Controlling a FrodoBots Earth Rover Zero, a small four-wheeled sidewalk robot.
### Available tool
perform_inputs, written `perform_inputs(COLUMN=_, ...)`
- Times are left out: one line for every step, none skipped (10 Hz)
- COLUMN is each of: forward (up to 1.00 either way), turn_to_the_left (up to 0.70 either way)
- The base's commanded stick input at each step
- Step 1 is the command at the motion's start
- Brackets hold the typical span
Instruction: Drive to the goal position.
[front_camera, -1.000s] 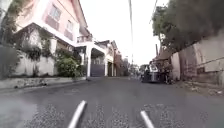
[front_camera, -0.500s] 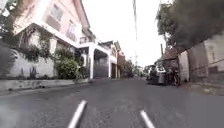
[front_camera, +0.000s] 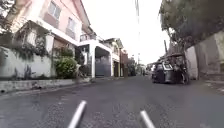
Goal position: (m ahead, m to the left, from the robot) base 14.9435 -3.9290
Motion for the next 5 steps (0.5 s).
perform_inputs(forward=1.0, turn_to_the_left=0.0)
perform_inputs(forward=1.0, turn_to_the_left=0.0)
perform_inputs(forward=1.0, turn_to_the_left=-0.24)
perform_inputs(forward=0.54, turn_to_the_left=-0.67)
perform_inputs(forward=0.0, turn_to_the_left=-1.0)
